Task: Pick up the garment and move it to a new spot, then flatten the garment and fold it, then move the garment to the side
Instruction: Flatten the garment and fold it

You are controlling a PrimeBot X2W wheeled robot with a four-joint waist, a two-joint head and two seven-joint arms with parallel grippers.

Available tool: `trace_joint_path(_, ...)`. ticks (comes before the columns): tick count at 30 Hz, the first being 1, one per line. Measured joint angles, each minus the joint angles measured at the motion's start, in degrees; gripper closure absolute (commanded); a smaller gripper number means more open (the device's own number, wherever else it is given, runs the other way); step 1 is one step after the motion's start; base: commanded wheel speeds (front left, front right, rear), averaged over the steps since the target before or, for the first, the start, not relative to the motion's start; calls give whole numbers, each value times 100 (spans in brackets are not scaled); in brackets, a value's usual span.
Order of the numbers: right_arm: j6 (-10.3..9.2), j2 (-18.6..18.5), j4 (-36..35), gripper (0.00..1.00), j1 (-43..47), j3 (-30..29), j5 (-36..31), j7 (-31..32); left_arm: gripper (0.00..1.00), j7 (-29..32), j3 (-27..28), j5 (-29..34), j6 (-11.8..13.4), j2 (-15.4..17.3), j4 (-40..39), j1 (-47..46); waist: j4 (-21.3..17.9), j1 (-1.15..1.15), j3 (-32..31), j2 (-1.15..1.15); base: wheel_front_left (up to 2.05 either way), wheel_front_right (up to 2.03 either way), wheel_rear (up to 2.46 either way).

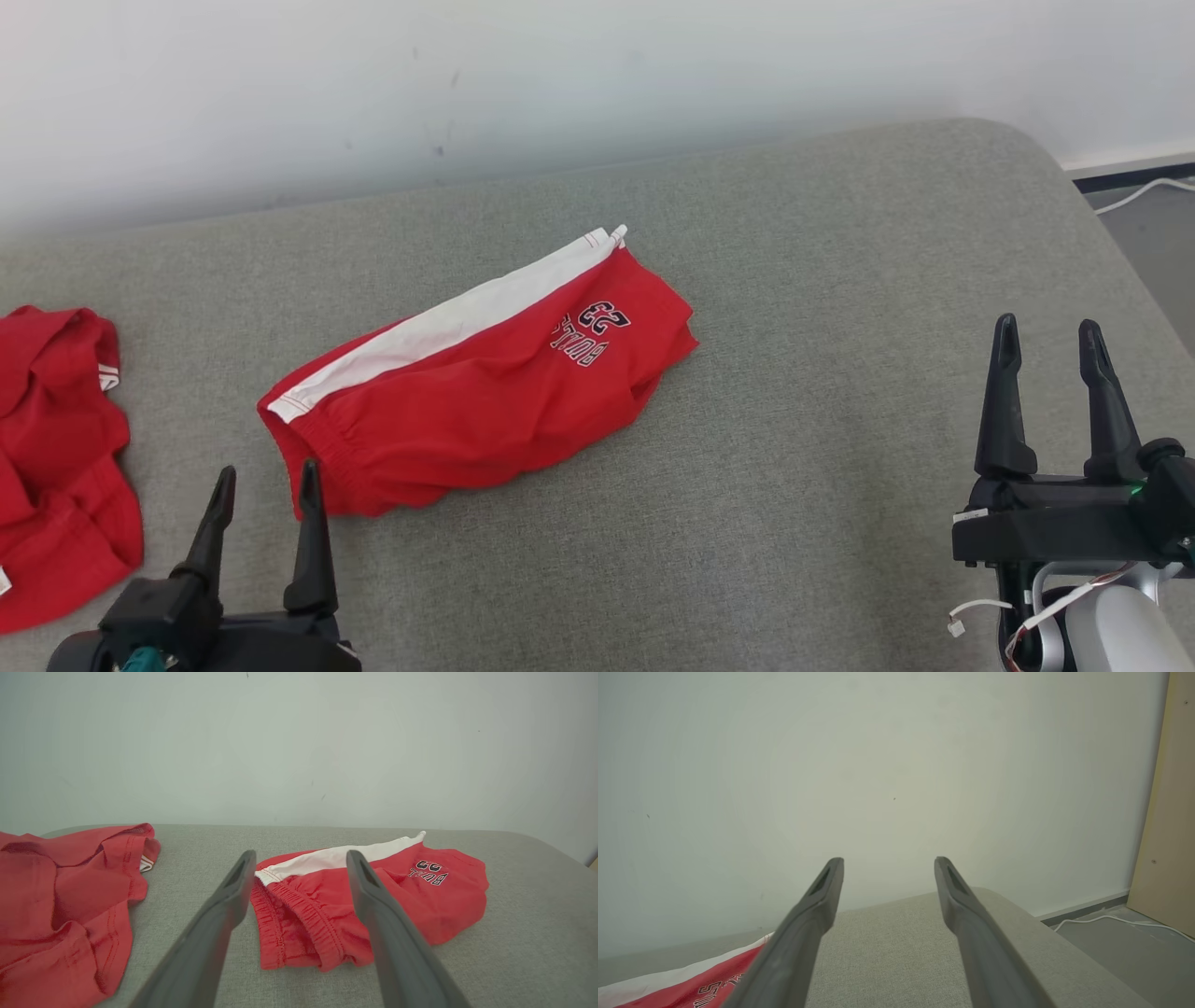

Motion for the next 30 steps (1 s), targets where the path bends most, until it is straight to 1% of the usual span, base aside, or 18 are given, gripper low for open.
trace_joint_path(7,40,-156,101,0,-40,52,-47,62,0,98,-179,24,-14,-75,141,-179,89,0,124,0,0,0,0)
trace_joint_path(12,68,-191,143,0,-93,126,-63,164,0,103,-211,23,-15,-113,246,-272,207,0,185,0,0,0,0)
trace_joint_path(16,145,-211,222,0,-151,209,-63,305,0,234,-214,-8,-83,-116,439,-329,293,0,241,0,0,0,0)
trace_joint_path(20,237,-320,348,0,-332,296,-66,541,0,456,-309,-167,-275,-120,671,-556,362,0,323,0,0,0,0)
trace_joint_path(21,270,-376,381,0,-419,342,-94,636,0,610,-397,-202,-369,-136,803,-708,400,0,363,0,0,0,0)
trace_joint_path(23,318,-397,387,0,-503,396,-94,727,0,788,-449,-254,-468,-145,943,-816,431,0,408,0,0,0,0)
trace_joint_path(30,344,-363,400,0,-651,532,-120,909,0,1254,-385,-287,-452,-144,1317,-1050,474,0,611,0,0,0,0)
